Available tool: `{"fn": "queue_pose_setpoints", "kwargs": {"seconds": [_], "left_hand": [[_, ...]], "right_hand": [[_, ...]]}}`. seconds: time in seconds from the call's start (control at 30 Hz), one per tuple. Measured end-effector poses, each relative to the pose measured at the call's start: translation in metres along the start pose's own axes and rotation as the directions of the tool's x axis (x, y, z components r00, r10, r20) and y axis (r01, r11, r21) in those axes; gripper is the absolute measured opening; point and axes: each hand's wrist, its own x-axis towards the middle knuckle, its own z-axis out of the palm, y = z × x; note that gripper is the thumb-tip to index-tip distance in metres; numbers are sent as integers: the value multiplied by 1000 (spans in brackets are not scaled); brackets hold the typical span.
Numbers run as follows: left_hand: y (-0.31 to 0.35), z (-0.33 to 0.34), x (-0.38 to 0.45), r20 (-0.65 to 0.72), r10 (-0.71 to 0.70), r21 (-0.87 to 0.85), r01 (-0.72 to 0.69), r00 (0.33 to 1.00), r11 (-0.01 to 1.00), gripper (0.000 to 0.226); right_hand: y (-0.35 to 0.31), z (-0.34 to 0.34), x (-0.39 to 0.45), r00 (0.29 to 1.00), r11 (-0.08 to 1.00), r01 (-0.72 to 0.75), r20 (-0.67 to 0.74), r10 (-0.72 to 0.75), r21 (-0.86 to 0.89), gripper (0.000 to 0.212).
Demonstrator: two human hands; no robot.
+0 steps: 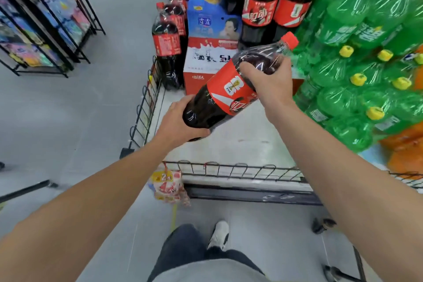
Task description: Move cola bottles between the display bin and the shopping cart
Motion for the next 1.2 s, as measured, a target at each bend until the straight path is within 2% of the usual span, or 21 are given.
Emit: {"fn": "queue_pose_setpoints", "kwargs": {"seconds": [0.3,0.67,0.83,1.0,1.1,1.2], "left_hand": [[-5,-9,148,100,93,-50,-89,991,995,93],[-7,-3,292,265,130,-103,-106,955,989,101],[-8,8,327,329,175,-111,-147,928,983,100],[-11,10,340,362,222,-120,-191,905,974,102],[-6,11,341,353,255,-145,-217,900,965,102],[-8,8,335,353,197,-118,-165,915,979,102]], "right_hand": [[-15,46,107,991,997,-10,-136,-2,-81,88],[-19,89,205,959,989,-10,-281,-32,-146,72],[-12,95,226,933,986,-6,-356,-55,-169,71],[-20,107,227,905,962,24,-402,-136,-271,72],[-28,120,221,899,936,78,-381,-215,-343,72],[-35,133,217,914,895,112,-309,-263,-431,80]]}}
